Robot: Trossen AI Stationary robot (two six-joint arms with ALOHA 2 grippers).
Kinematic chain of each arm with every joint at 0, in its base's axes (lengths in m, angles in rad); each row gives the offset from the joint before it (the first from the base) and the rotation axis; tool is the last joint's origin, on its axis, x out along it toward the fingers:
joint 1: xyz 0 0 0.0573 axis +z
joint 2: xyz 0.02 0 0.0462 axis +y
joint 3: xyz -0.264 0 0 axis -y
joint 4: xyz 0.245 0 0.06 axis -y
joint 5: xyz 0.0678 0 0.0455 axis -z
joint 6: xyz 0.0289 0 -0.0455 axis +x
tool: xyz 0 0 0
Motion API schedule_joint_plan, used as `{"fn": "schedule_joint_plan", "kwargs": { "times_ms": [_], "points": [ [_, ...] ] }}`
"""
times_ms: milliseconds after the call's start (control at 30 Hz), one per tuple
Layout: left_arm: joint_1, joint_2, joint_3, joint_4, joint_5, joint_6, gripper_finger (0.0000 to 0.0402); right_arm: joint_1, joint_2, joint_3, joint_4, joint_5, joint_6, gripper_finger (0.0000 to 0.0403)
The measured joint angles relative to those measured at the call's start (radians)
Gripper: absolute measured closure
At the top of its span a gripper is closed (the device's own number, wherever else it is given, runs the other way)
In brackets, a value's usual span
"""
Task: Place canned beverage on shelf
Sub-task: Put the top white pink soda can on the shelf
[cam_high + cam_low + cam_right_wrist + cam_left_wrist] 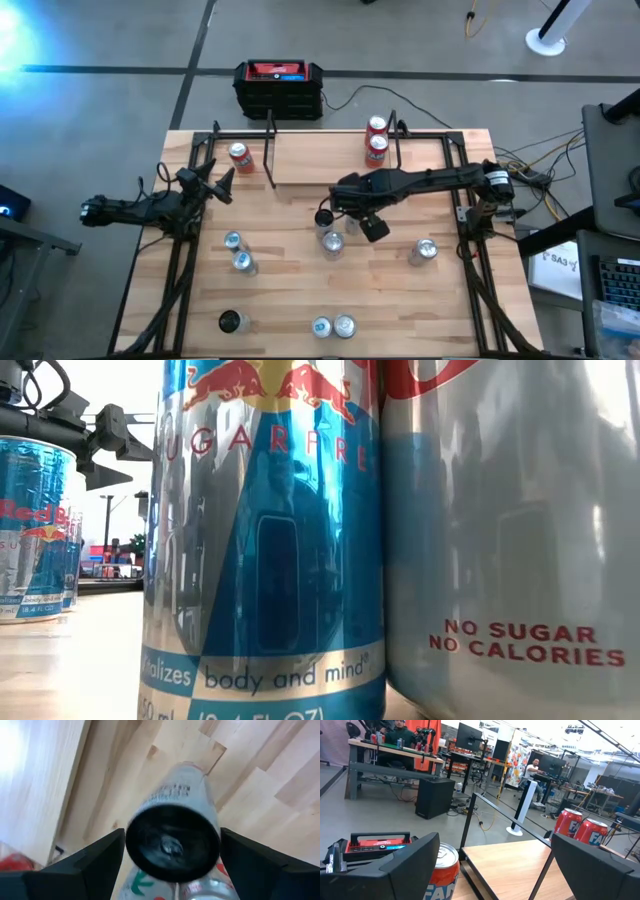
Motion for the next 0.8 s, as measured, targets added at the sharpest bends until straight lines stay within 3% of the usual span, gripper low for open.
{"fn": "schedule_joint_plan", "kwargs": {
  "times_ms": [233,400,500,800],
  "points": [
    [0.0,0.0,0.0,0.0,0.0,0.0,0.0033,-0.008,0.002,-0.029,0.032,-0.004,0.004,0.0103],
    [0.0,0.0,0.0,0.0,0.0,0.0,0.0033,-0.014,0.024,-0.026,0.045,-0.024,-0.061,0.0131],
    [0.0,0.0,0.0,0.0,0.0,0.0,0.0033,-0.026,0.042,-0.023,0.047,-0.057,-0.114,0.0151],
    [0.0,0.0,0.0,0.0,0.0,0.0,0.0033,-0.037,0.048,-0.025,0.051,-0.079,-0.368,0.0152]
  ]
}}
